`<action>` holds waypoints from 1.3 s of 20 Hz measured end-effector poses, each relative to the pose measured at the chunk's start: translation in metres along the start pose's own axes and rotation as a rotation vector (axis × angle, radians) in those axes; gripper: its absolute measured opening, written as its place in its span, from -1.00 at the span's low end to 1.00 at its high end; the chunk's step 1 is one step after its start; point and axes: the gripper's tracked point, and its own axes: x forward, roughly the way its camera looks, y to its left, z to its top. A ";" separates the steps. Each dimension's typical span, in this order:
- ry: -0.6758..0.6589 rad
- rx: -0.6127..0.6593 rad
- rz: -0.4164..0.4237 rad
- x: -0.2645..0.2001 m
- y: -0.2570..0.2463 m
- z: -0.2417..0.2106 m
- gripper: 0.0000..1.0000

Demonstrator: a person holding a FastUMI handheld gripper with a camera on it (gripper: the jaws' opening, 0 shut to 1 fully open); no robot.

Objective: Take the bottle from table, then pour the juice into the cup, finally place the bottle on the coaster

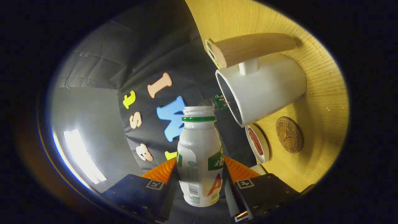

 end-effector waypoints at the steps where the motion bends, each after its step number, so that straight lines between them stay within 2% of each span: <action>1: -0.001 0.001 0.001 0.001 0.000 0.000 0.38; 26: -0.005 -0.014 0.008 0.004 0.003 0.009 0.38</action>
